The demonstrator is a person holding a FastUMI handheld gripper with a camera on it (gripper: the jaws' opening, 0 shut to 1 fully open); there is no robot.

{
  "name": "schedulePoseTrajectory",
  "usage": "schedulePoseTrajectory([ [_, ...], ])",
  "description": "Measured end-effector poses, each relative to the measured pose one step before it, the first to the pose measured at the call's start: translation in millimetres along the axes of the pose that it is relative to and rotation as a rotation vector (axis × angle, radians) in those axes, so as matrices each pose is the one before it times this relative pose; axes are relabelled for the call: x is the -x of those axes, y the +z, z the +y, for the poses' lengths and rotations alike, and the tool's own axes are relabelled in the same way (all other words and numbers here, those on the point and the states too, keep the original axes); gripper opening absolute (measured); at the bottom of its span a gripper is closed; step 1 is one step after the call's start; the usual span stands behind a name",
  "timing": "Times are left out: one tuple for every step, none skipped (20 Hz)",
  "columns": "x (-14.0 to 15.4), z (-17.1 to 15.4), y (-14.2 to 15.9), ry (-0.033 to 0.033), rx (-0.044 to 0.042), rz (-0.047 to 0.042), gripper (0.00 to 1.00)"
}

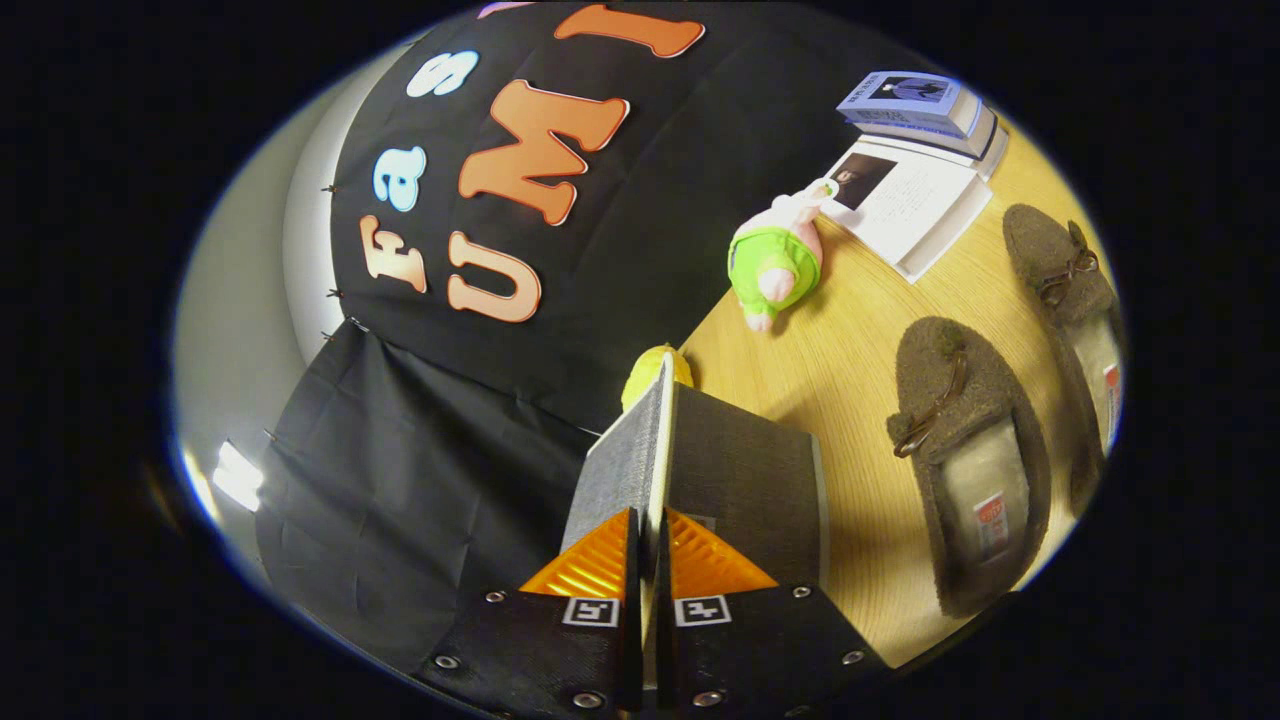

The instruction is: Open the storage box then place both shoes into the box .Put the left shoe in first, then the right shoe, with the right side of both shoes facing outward in a uniform manner.

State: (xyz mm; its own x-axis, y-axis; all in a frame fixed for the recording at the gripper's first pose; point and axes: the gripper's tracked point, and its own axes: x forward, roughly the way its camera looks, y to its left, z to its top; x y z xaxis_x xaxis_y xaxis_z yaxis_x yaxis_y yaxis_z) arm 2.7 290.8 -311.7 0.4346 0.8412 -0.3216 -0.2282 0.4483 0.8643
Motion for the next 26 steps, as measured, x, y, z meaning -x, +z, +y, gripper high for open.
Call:
schedulePoseTrajectory([
  [-0.02, 6.65, 0.91, 0.00202, 0.01725, -0.00211, 0.03],
  [0.36, 8.01, 2.96, 0.00563, 0.01448, -0.00357, 0.02],
  [1.87, 12.23, 3.85, 0.01704, 0.00547, -0.00740, 0.02],
  [2.41, 13.53, 5.31, 0.01838, 0.00250, -0.01130, 0.01],
  [-0.56, 12.60, 5.53, 0.01715, 0.00510, -0.00957, 0.01],
  [-0.61, 13.47, 3.43, 0.01250, 0.01190, -0.00393, 0.01],
  [-2.33, 11.50, 2.08, 0.00852, 0.01828, 0.00107, 0.01],
  [-2.31, 13.07, 1.93, 0.00855, 0.01655, 0.00091, 0.01],
  [-3.70, 12.64, 2.17, 0.01082, 0.01285, 0.00217, 0.01],
  [-1.88, 13.25, 1.10, 0.00889, 0.01016, 0.00423, 0.01],
  [-4.87, 9.22, -0.21, -0.00919, 0.00235, 0.01340, 0.01],
  [-4.88, 5.99, -4.21, -0.02211, 0.00264, 0.02456, 0.01],
  [-4.90, 6.36, 0.22, -0.02998, 0.01133, 0.01479, 0.01],
  [-3.20, 8.12, -0.40, -0.01955, 0.01933, 0.00855, 0.02],
  [-3.61, 9.83, 1.25, -0.00391, 0.02428, -0.00082, 0.01],
  [-4.51, 13.97, -0.60, 0.00732, 0.02397, -0.00225, 0.01],
  [-5.60, 11.43, -2.56, 0.00807, 0.01542, 0.00374, 0.02],
  [-6.00, 10.74, -4.81, 0.00760, 0.01148, 0.00622, 0.02],
  [-6.55, 9.19, -6.82, 0.00535, 0.01334, 0.01406, 0.02],
  [-6.88, 6.31, -8.37, 0.00000, 0.01563, 0.01813, 0.03],
  [-7.31, 9.01, -7.61, 0.00625, 0.01551, 0.01659, 0.03],
  [-6.42, 10.92, -6.63, 0.02124, 0.01340, 0.01801, 0.03],
  [-8.48, 10.58, -9.89, 0.01814, 0.01022, 0.02228, 0.03],
  [-6.47, 8.04, -7.43, 0.01345, 0.01481, 0.02156, 0.03],
  [-6.81, 8.05, -6.72, 0.01232, 0.01466, 0.01631, 0.05],
  [-3.54, 8.89, -5.12, 0.00993, 0.01658, 0.01145, 0.08],
])
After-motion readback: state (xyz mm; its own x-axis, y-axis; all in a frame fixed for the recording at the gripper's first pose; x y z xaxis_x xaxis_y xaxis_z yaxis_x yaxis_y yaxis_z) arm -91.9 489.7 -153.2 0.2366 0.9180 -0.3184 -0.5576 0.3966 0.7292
